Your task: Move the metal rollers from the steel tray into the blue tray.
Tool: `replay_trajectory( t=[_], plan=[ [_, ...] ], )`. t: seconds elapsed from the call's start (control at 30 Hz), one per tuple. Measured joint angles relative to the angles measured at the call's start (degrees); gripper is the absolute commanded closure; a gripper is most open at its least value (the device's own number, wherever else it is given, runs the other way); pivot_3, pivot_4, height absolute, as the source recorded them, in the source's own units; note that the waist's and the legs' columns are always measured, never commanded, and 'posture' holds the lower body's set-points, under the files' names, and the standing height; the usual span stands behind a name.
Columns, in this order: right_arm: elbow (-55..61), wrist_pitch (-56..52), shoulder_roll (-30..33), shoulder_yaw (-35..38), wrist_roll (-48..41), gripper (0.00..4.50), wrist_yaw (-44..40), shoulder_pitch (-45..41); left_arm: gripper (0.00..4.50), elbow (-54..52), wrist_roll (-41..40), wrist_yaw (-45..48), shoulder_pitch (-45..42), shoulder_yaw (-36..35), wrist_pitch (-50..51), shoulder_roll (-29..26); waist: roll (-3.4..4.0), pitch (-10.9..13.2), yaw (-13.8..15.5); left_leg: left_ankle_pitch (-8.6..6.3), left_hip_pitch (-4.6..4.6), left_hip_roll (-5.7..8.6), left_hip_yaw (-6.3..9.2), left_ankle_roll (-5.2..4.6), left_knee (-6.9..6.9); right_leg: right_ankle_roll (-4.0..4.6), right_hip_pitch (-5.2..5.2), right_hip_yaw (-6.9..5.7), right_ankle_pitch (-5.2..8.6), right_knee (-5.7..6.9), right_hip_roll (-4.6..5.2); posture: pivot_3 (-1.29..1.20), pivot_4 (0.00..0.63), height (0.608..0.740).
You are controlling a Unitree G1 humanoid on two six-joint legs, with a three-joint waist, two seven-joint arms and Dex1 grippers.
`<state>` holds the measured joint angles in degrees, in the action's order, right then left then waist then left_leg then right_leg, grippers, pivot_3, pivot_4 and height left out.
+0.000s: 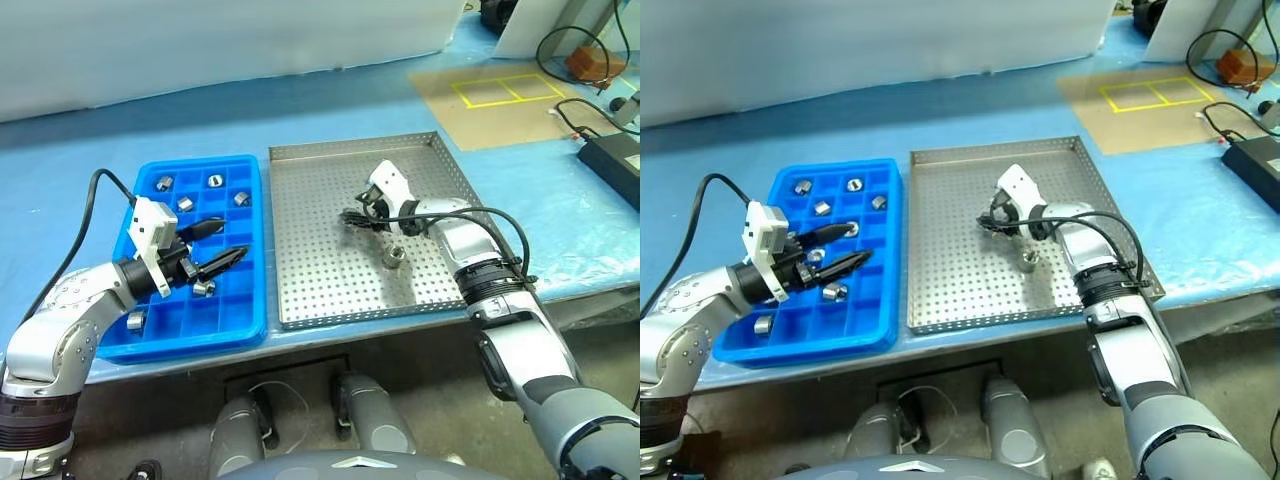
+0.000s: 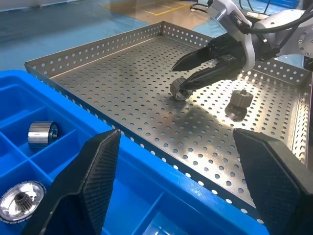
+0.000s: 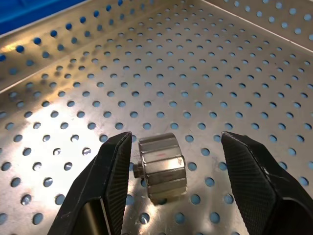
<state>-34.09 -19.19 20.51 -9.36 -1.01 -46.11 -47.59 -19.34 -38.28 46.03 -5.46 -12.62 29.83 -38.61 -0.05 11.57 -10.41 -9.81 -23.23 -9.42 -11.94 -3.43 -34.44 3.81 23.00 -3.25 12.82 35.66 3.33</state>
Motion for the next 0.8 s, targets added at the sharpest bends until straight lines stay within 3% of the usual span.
replay_trajectory(
  t=[0.23, 0.33, 0.43, 0.8],
  plan=[
    [-4.81, 3.01, -1.98, -0.29, 1.13, 1.54, 1.45, -1.26, 0.58, -1.37, 0.28, -0.31, 1.37, -0.12, 0.09, 0.13, 0.00, 0.00, -1.23, 0.00, 0.03, -0.04, 0.06, 0.00, -0.10, 0.02, -0.06, -0.05, -0.01, 0.06, -0.01, -0.55, 0.150, 0.740],
    [-5.62, 3.25, -3.10, -1.62, 2.12, 2.15, 1.28, -1.05, 0.58, -1.37, 0.27, -0.34, 1.37, -0.15, 0.17, 0.11, 0.01, 0.00, -1.42, 0.00, 0.01, -0.05, 0.07, -0.01, -0.18, 0.06, -0.08, -0.05, -0.04, 0.07, -0.01, -0.55, 0.150, 0.740],
    [-5.46, 3.50, -3.63, -2.23, 2.21, 3.12, 0.50, -0.59, 0.58, -1.37, 0.23, -0.34, 1.37, -0.57, 0.61, 0.00, 0.01, 0.00, -1.42, -0.02, 0.01, -0.05, 0.07, -0.03, -0.21, 0.07, -0.10, -0.05, -0.05, 0.07, -0.01, -0.55, 0.150, 0.740],
    [-4.42, 2.99, -4.77, -2.09, 2.05, 3.17, -0.07, -0.57, 0.58, -1.81, 0.00, -0.36, 1.87, -0.80, 1.31, -0.27, 0.02, 0.01, -1.43, -0.03, 0.01, -0.07, 0.08, -0.05, -0.21, 0.07, -0.10, -0.06, -0.05, 0.07, -0.02, -0.54, 0.150, 0.740]
  ],
)
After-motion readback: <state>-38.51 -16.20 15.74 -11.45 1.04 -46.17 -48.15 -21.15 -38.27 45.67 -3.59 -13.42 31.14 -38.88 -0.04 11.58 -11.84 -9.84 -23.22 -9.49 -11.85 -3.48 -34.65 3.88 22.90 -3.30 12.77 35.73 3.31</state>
